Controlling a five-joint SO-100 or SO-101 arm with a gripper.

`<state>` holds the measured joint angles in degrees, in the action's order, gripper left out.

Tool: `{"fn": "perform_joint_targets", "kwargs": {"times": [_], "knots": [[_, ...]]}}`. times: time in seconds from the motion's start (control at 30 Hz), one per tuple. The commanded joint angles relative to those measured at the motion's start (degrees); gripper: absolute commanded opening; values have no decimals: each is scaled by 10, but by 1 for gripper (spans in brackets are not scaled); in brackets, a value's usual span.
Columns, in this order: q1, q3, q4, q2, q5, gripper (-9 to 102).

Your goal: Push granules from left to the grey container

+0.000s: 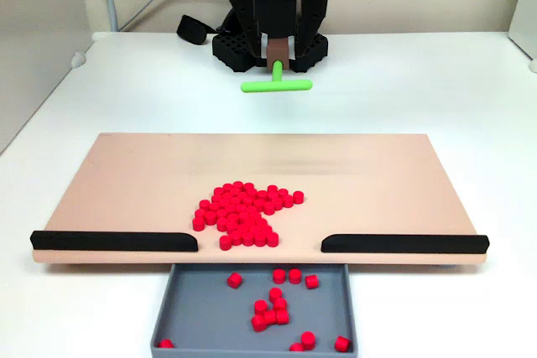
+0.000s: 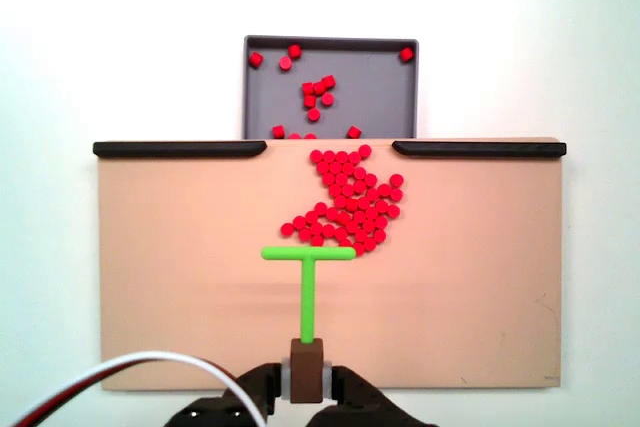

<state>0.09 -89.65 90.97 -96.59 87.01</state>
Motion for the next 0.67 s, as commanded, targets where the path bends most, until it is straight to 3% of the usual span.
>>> {"fn": "perform_joint_targets", "kwargs": {"times": [0.0, 0.63], "knots": [[-2, 5, -4, -25, 9, 0], [-5, 11, -5, -14, 2, 0]]}}
